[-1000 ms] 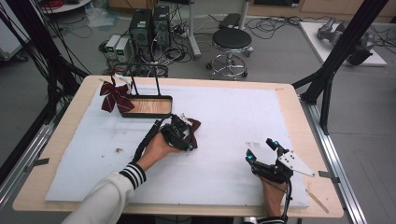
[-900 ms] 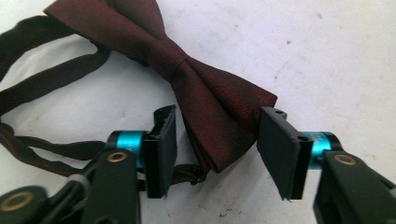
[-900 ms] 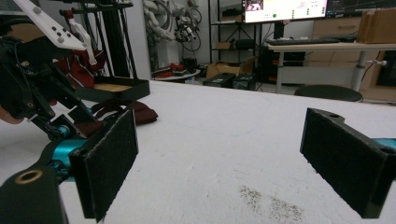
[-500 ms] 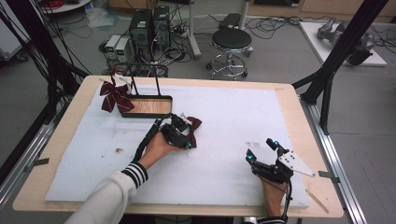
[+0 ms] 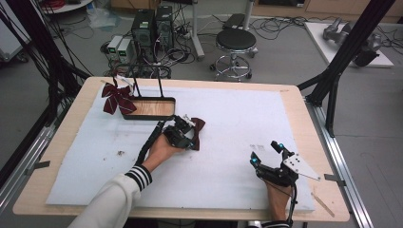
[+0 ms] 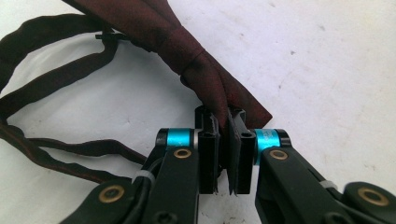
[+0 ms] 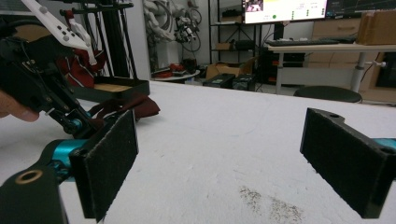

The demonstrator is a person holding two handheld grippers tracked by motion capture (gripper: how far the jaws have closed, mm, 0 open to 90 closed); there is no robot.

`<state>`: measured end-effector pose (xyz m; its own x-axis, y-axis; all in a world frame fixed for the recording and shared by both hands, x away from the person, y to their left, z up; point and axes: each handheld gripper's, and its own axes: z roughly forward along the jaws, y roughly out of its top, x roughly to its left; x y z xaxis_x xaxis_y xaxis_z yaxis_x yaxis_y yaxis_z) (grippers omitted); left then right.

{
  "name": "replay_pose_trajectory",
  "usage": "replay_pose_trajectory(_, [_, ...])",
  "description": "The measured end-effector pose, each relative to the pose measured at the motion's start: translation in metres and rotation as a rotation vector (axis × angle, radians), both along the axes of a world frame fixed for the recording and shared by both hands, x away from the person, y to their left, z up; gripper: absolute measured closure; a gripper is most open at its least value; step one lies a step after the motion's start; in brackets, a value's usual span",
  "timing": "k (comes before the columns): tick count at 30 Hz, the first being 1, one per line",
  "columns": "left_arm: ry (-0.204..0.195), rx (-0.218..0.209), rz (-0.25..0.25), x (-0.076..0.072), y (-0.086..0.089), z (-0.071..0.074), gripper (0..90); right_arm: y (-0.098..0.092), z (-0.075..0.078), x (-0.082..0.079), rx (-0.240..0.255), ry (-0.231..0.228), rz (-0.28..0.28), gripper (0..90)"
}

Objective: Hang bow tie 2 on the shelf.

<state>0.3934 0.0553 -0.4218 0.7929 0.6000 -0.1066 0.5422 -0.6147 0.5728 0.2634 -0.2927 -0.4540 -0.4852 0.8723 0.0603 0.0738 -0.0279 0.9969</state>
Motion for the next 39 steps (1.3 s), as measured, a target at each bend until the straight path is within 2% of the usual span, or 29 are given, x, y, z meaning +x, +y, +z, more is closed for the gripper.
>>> replay_pose_trajectory(4, [-0.014,0.008,-0.015,-0.001,0.0,0.001,84.5,0.0,0.0,0.0,0.001,0.002,0.001,10.5])
replay_pose_trajectory(11, [-0.053,-0.003,-0.024,-0.004,0.001,0.005,84.6,0.0,0.0,0.0,0.002,0.005,0.002,10.5])
replay_pose_trajectory(15, [-0.098,-0.013,-0.034,-0.008,0.002,0.012,84.6,0.0,0.0,0.0,0.004,0.008,0.002,10.5])
replay_pose_trajectory(16, [-0.098,-0.013,-0.034,-0.008,0.002,0.012,84.6,0.0,0.0,0.0,0.003,0.008,0.003,10.5])
replay_pose_trajectory(18, [-0.129,-0.03,-0.044,-0.011,0.001,0.016,84.6,0.0,0.0,0.0,0.005,0.011,0.003,10.5])
replay_pose_trajectory(19, [-0.129,-0.03,-0.044,-0.011,0.001,0.016,84.6,0.0,0.0,0.0,0.005,0.011,0.003,10.5])
replay_pose_trajectory(20, [-0.15,-0.054,-0.04,-0.013,0.001,0.018,84.6,0.0,0.0,0.0,0.004,0.01,0.003,10.5])
replay_pose_trajectory(27, [-0.201,-0.091,-0.046,-0.016,0.005,0.025,84.6,0.0,0.0,0.0,0.004,0.011,0.003,10.5])
replay_pose_trajectory(30, [-0.228,-0.134,-0.032,-0.019,0.01,0.032,84.6,0.0,0.0,0.0,0.004,0.011,0.004,10.5])
replay_pose_trajectory(33, [-0.243,-0.15,-0.027,-0.02,0.013,0.036,84.5,0.0,0.0,0.0,0.001,0.008,0.003,10.5])
replay_pose_trajectory(34, [-0.252,-0.17,-0.015,-0.021,0.017,0.038,84.6,0.0,0.0,0.0,-0.002,0.004,0.003,10.5])
replay_pose_trajectory(39, [-0.269,-0.165,-0.009,-0.022,0.023,0.04,84.5,0.0,0.0,0.0,0.001,0.009,0.002,10.5])
